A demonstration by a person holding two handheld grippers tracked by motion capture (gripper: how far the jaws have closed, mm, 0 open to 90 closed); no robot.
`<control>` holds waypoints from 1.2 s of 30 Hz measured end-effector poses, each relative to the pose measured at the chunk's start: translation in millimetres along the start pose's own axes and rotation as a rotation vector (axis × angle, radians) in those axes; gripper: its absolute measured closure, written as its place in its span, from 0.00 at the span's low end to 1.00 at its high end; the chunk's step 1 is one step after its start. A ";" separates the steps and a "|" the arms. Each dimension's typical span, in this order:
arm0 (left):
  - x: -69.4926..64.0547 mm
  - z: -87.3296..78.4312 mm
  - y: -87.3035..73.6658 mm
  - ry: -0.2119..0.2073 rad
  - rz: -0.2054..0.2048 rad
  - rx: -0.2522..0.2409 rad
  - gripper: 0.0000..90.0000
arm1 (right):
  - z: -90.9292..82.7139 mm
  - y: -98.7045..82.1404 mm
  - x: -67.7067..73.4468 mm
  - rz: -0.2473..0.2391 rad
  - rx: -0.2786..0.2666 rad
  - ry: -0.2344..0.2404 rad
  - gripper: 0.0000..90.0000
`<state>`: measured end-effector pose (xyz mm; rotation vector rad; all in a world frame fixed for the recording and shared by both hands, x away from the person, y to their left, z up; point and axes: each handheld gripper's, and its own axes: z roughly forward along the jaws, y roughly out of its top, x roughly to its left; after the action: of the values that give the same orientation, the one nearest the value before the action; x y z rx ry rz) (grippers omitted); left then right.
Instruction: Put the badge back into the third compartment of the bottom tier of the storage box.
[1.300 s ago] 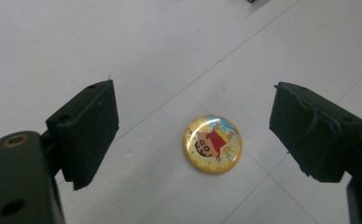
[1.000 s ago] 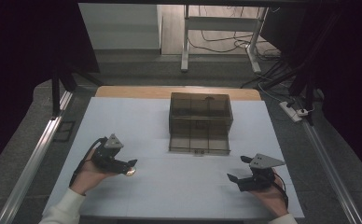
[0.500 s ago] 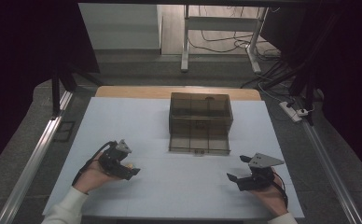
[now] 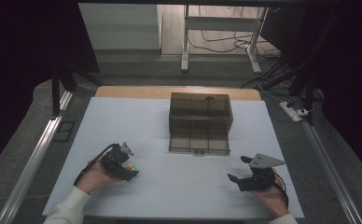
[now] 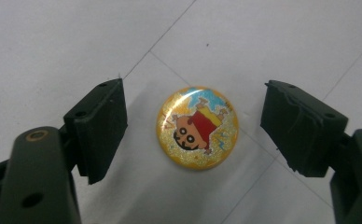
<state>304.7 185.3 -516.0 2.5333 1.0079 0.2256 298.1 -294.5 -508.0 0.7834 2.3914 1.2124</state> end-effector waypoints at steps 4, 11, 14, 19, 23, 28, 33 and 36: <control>0.7 1.4 -0.5 -0.001 0.003 0.015 0.28 | 0.0 -0.2 -0.1 0.000 0.001 0.002 0.14; 0.8 4.0 -1.0 -0.011 0.011 0.031 0.34 | -0.4 -0.4 -0.4 0.000 0.004 0.000 0.14; 1.6 3.7 -1.3 -0.022 0.008 0.031 0.37 | 0.0 -0.5 -0.3 0.000 0.004 -0.001 0.14; 2.1 3.3 -1.8 -0.040 0.007 0.030 0.42 | -0.1 -0.5 -0.2 0.000 0.005 -0.001 0.14; 3.4 2.3 -2.6 -0.041 0.002 0.030 0.48 | 0.0 -0.6 -0.2 0.000 0.004 0.001 0.14; 4.2 1.9 -3.1 -0.040 0.002 0.029 0.51 | 0.0 -0.7 -0.3 -0.001 0.007 -0.001 0.14; 3.6 1.7 -3.5 -0.037 0.003 0.025 0.51 | -0.2 -0.7 0.0 -0.001 0.005 0.000 0.14; 3.4 1.5 -3.7 -0.037 0.001 0.021 0.51 | -0.2 -0.7 0.0 -0.002 0.007 -0.002 0.14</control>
<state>305.3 189.6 -519.0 2.5478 0.9997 0.1687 297.8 -295.0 -508.4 0.7835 2.3957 1.2029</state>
